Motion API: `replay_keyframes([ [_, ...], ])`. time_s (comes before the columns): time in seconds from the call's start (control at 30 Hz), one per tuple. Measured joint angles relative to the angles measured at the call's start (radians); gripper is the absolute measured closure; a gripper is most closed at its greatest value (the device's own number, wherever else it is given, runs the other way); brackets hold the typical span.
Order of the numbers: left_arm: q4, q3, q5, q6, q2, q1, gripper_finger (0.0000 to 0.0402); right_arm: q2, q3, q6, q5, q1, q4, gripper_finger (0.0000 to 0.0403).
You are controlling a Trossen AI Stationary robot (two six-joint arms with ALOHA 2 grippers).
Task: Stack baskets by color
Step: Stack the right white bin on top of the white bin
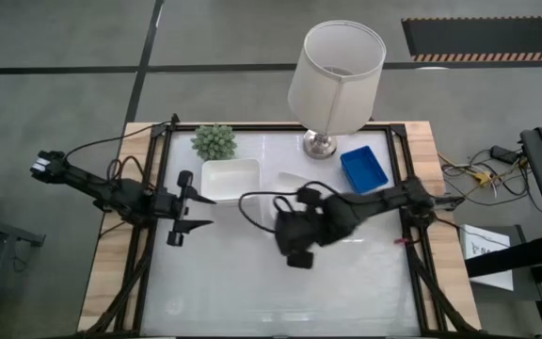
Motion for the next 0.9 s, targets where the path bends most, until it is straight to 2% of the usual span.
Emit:
replay_keyframes([
  [0.13, 0.021, -0.021, 0.005, -0.021, -0.021, -0.001, 0.0198, 0.049, -0.013, -0.243, -0.06, -0.078, 0.084, 0.0394],
  [0.37, 0.026, -0.034, 0.008, -0.023, -0.063, -0.002, 0.0198, 0.111, -0.004, -0.515, -0.082, -0.192, 0.219, 0.0394],
  [0.73, 0.026, -0.038, 0.008, -0.013, -0.109, -0.002, 0.0198, 0.172, -0.002, -0.745, -0.082, -0.286, 0.533, 0.0394],
  [0.9, 0.021, -0.038, 0.008, -0.012, -0.122, -0.002, 0.0198, 0.216, -0.002, -0.81, -0.082, -0.31, 0.6, 0.0394],
])
